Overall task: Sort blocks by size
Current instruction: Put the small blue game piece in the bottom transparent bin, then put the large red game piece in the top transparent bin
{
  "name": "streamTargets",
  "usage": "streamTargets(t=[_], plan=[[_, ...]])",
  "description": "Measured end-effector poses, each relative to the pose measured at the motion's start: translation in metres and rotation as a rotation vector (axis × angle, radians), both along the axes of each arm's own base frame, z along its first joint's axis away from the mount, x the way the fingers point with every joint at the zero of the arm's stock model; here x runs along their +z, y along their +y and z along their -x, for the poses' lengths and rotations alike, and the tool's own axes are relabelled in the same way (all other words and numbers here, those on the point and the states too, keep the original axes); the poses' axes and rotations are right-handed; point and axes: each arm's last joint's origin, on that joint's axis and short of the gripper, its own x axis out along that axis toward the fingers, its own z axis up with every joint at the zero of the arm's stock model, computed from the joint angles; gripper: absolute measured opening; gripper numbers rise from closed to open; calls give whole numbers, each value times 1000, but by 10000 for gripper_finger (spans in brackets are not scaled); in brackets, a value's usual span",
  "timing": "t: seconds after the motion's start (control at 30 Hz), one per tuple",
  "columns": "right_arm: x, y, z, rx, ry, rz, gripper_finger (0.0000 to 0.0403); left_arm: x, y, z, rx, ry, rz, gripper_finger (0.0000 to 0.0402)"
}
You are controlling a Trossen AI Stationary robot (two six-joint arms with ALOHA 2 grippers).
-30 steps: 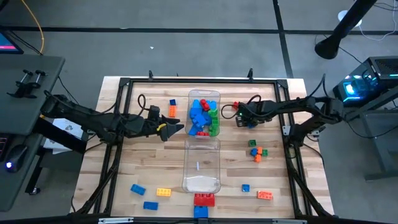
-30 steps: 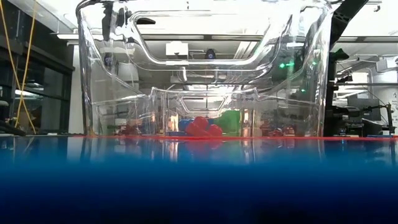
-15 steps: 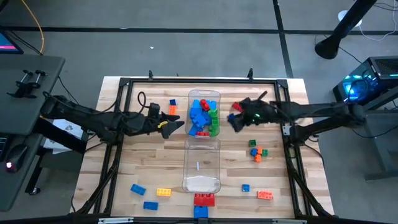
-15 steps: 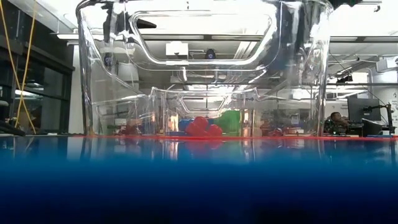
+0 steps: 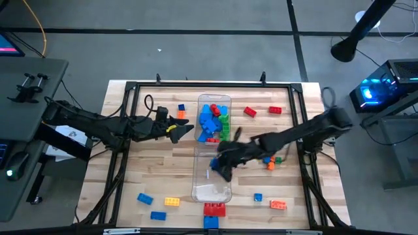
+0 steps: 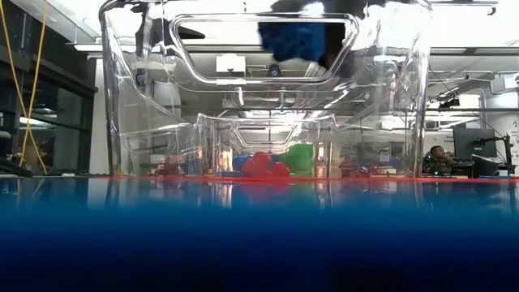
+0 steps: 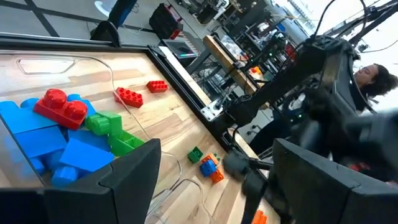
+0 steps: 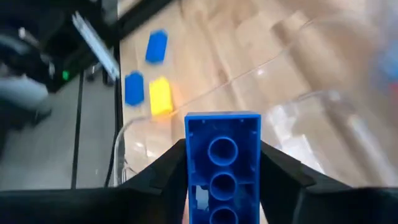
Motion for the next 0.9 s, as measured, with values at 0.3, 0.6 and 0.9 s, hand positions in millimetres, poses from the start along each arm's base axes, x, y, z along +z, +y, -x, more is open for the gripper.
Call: streamTargets(t=[0.3, 0.6, 0.9], plan=[[9, 12, -37, 177, 140, 88, 302, 0, 0, 0, -9, 1, 1, 294], [56, 33, 3, 155, 325, 143, 310, -2, -2, 0, -77, 36, -43, 294], [31, 154, 72, 189, 459, 124, 292, -9, -1, 2, -89, 128, -95, 294]])
